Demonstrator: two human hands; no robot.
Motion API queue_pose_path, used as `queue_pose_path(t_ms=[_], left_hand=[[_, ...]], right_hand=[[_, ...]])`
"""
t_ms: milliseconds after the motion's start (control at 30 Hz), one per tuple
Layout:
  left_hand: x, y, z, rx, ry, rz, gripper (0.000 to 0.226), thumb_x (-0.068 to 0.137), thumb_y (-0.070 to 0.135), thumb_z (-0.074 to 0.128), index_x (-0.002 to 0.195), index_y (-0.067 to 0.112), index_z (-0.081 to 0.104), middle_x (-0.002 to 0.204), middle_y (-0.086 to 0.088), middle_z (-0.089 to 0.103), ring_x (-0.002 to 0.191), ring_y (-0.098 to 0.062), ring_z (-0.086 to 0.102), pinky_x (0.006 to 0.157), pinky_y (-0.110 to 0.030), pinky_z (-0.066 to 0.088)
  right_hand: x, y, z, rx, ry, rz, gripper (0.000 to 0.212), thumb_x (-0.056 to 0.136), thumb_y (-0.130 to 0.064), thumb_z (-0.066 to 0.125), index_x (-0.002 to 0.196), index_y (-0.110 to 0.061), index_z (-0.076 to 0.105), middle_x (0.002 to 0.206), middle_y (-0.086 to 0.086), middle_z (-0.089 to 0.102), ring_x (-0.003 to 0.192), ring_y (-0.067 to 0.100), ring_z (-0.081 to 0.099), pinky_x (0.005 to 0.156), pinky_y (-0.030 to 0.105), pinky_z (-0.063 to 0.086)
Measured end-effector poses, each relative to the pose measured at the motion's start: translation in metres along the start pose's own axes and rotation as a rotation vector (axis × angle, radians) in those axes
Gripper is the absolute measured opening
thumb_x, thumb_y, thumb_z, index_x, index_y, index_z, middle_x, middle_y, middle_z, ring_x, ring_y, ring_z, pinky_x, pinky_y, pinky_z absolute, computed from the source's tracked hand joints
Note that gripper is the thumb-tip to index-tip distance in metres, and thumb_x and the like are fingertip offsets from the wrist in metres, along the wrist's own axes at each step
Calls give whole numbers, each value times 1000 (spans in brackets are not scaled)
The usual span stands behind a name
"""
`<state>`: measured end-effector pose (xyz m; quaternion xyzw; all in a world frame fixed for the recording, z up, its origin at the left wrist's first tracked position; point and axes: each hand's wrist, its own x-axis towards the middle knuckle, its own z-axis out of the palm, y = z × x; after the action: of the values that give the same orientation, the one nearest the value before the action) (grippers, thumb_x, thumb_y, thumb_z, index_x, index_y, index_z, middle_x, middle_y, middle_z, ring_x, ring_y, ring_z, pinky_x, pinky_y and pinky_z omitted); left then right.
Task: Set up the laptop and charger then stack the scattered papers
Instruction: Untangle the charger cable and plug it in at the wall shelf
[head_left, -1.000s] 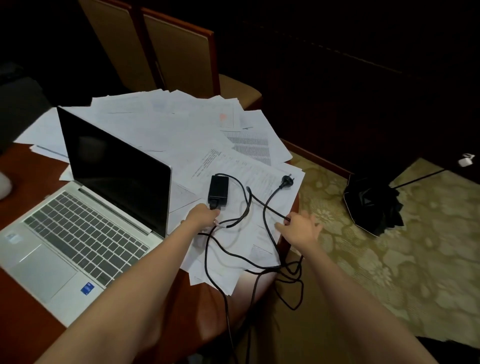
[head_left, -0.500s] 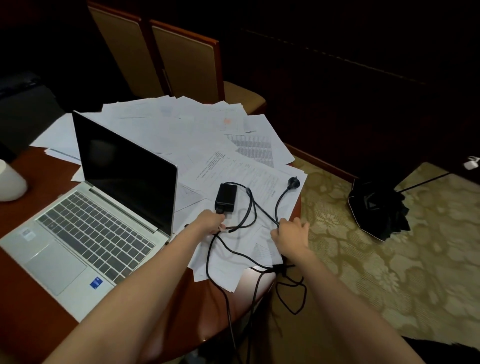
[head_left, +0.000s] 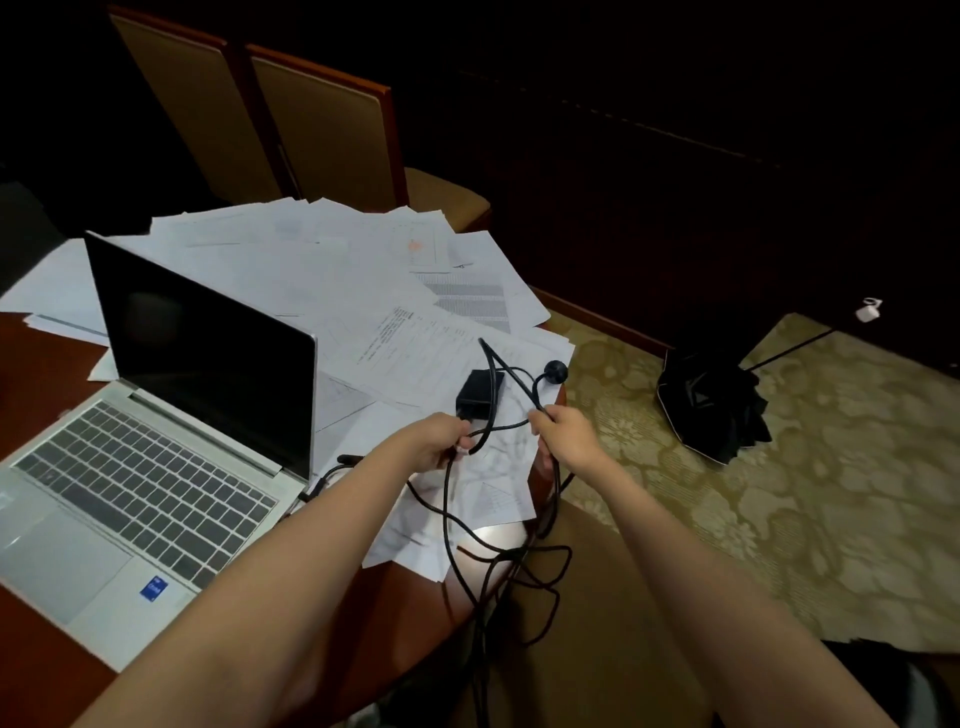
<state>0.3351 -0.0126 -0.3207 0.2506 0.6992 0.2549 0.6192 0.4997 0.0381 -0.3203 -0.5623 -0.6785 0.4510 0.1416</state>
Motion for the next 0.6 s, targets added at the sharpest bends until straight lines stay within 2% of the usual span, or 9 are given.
queue_pose_path(t_ms=[133, 233, 333, 433, 500, 600], left_hand=[[-8, 27, 2, -11, -12, 72, 32, 102, 15, 27, 72, 16, 38, 31, 11, 38, 53, -8, 25, 49, -19, 21], [-17, 52, -1, -28, -18, 158, 32, 102, 15, 25, 72, 18, 35, 34, 11, 40, 54, -8, 26, 50, -20, 23], [-28, 78, -7, -76, -21, 259, 31, 102, 13, 24, 72, 18, 32, 54, 4, 38, 55, -9, 27, 51, -19, 22], [-41, 101, -12, -98, 15, 360, 32, 102, 11, 24, 72, 18, 31, 61, 1, 35, 55, -10, 30, 50, -20, 21], [-47, 115, -17, -123, 62, 426, 32, 102, 10, 24, 71, 18, 31, 62, 0, 35, 55, -10, 31, 51, -20, 21], [-55, 130, -27, -163, 94, 496, 31, 101, 9, 23, 72, 17, 33, 63, -1, 35, 56, -11, 31, 51, -20, 21]], right_hand=[[5, -19, -23, 173, 83, 23, 36, 93, -23, 51, 58, -12, 48, 44, 0, 48, 45, 19, 42, 60, 33, 39], [7, -32, -35, 210, 120, 29, 35, 90, -29, 57, 62, -12, 48, 46, -1, 49, 49, 20, 42, 55, 31, 37], [6, -52, -43, 299, 129, 10, 26, 89, -29, 61, 75, -10, 51, 51, 1, 48, 45, 15, 44, 47, 25, 34], [7, -83, -48, 375, 127, -48, 15, 89, -22, 61, 91, -8, 55, 63, 3, 60, 37, 6, 53, 45, 19, 43], [9, -105, -49, 369, 133, -84, 7, 90, -20, 60, 87, -15, 56, 80, 1, 63, 46, 3, 58, 48, 16, 44], [13, -134, -48, 381, 167, -128, 7, 89, -19, 62, 87, -18, 55, 83, -3, 61, 63, 5, 58, 53, 17, 41]])
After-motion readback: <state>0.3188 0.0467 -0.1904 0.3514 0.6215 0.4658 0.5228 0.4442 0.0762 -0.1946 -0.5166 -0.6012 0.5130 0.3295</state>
